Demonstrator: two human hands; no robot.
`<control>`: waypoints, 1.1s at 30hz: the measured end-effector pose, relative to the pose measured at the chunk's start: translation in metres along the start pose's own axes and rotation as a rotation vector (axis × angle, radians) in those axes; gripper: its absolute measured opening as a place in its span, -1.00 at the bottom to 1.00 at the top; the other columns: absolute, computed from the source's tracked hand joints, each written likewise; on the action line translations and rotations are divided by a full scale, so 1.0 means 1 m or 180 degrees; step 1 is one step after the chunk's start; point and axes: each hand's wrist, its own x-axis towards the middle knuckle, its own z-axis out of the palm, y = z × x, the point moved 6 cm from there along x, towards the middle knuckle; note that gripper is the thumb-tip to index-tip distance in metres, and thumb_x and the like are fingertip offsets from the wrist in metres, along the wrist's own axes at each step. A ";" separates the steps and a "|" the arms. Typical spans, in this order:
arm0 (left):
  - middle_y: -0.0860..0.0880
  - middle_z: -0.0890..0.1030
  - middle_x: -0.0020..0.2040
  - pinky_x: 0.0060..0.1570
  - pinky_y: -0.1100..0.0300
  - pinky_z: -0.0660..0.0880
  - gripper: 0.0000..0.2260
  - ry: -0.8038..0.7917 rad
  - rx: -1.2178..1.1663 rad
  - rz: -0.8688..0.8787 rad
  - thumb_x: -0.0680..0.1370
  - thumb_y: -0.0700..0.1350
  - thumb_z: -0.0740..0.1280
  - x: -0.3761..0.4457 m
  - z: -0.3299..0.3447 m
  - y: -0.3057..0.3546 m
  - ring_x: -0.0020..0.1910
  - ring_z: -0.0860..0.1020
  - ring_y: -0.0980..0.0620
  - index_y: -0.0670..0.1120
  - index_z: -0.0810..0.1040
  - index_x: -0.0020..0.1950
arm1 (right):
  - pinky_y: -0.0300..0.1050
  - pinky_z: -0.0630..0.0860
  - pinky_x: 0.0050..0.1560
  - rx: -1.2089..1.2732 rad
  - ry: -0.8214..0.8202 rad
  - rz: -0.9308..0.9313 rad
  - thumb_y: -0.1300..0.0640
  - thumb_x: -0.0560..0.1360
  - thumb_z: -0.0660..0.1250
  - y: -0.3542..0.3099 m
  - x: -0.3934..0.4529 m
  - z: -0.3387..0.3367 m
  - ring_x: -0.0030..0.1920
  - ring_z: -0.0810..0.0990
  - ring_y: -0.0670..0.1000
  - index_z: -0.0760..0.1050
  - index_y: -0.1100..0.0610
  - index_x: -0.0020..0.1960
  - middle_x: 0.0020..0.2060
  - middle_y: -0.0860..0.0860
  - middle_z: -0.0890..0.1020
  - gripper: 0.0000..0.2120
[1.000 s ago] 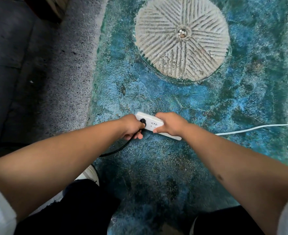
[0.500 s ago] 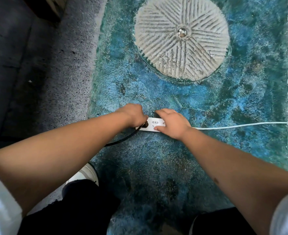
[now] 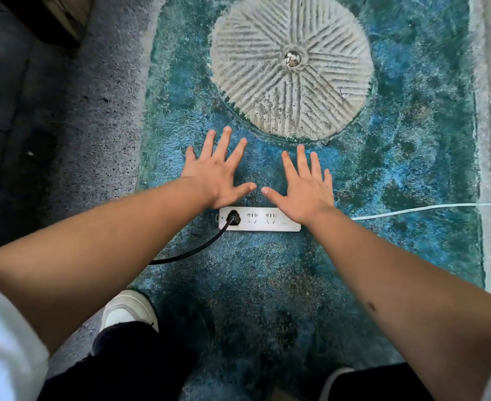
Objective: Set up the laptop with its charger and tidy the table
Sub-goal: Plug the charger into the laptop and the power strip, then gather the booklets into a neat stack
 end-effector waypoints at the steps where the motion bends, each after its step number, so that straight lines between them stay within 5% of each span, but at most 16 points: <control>1: -0.06 -0.38 0.56 0.44 -0.36 -0.01 -0.13 -0.0027 -0.0012 -0.0019 0.37 0.55 -0.25 0.001 0.002 0.000 0.56 -0.27 -0.19 0.11 -0.40 0.53 | 0.28 -0.14 0.49 0.0018 -0.0010 0.0032 -0.62 0.31 -0.19 0.001 0.001 -0.001 0.57 -0.27 0.12 -0.22 -0.14 0.57 0.58 -0.05 -0.29 -0.03; 9: -0.04 -0.35 0.57 0.44 -0.35 0.03 -0.08 -0.0192 -0.0119 -0.0051 0.33 0.58 -0.22 0.008 -0.002 -0.001 0.56 -0.25 -0.17 0.13 -0.37 0.55 | 0.24 -0.20 0.50 -0.0049 -0.0046 0.0003 -0.63 0.29 -0.20 -0.002 0.003 -0.016 0.56 -0.32 0.10 -0.19 -0.10 0.59 0.57 -0.01 -0.32 0.01; 15: 0.01 -0.23 0.61 0.47 -0.28 0.03 -0.11 -0.0048 -0.0288 -0.0050 0.34 0.57 -0.24 -0.016 -0.075 -0.002 0.58 -0.18 -0.14 0.16 -0.27 0.57 | 0.27 -0.23 0.48 0.0215 -0.0169 0.0124 -0.62 0.29 -0.10 -0.016 -0.022 -0.079 0.57 -0.28 0.09 -0.17 -0.10 0.59 0.58 -0.01 -0.29 0.03; 24: -0.03 -0.15 0.62 0.47 -0.26 0.03 -0.10 0.0264 -0.0346 -0.0138 0.34 0.60 -0.30 -0.143 -0.256 0.022 0.58 -0.13 -0.15 0.16 -0.16 0.59 | 0.29 -0.26 0.47 0.0177 -0.0063 0.0107 -0.64 0.28 -0.19 -0.026 -0.128 -0.273 0.57 -0.30 0.08 -0.20 -0.13 0.58 0.58 -0.01 -0.28 0.00; 33: -0.05 -0.12 0.62 0.45 -0.24 0.09 -0.15 0.0721 -0.0382 0.0011 0.39 0.55 -0.18 -0.308 -0.519 0.057 0.58 -0.10 -0.15 0.16 -0.10 0.59 | 0.27 -0.11 0.49 0.0337 0.0109 -0.0033 -0.63 0.29 -0.19 -0.037 -0.298 -0.540 0.59 -0.18 0.03 -0.23 -0.17 0.57 0.59 -0.04 -0.22 -0.02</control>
